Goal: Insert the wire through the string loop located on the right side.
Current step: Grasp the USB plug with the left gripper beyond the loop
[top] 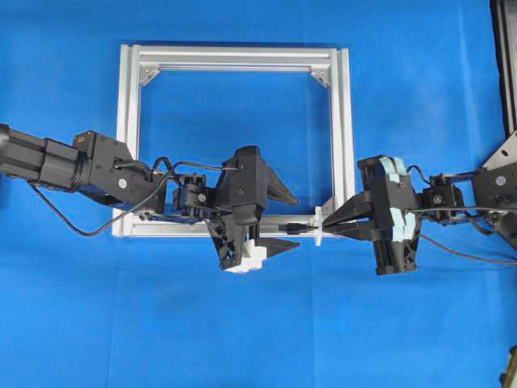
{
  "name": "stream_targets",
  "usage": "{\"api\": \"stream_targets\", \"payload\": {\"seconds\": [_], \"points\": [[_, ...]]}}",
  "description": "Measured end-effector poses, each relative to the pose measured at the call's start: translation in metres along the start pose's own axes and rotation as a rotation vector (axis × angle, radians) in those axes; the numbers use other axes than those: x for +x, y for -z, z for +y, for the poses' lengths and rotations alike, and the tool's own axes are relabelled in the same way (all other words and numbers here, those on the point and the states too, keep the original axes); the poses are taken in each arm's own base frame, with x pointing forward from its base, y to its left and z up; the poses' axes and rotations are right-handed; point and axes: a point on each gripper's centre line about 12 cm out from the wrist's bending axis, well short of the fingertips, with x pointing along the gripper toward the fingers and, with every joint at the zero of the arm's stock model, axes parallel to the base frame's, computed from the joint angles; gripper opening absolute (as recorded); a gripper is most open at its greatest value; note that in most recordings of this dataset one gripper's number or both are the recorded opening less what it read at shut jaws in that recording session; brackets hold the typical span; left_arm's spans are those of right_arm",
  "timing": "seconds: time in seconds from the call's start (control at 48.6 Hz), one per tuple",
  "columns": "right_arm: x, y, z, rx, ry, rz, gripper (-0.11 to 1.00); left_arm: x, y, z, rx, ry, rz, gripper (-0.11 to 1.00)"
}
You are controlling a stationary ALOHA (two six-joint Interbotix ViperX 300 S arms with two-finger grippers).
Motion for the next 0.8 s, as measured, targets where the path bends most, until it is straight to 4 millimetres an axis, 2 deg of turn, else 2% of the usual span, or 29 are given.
{"api": "stream_targets", "payload": {"seconds": [0.555,0.637,0.802], "points": [[-0.0001,0.0003,-0.0006,0.001,0.002,0.0,-0.03,0.0,0.0002,-0.0013,0.0,0.002,0.0,0.88],[-0.0001,0.0005,-0.0005,-0.001,0.001,0.001,-0.03,0.0001,-0.0002,-0.0015,0.001,0.003,0.0,0.76],[0.0,-0.0001,-0.0004,-0.001,0.001,0.0,-0.03,0.0006,-0.002,-0.0018,0.007,0.004,-0.004,0.3]]}}
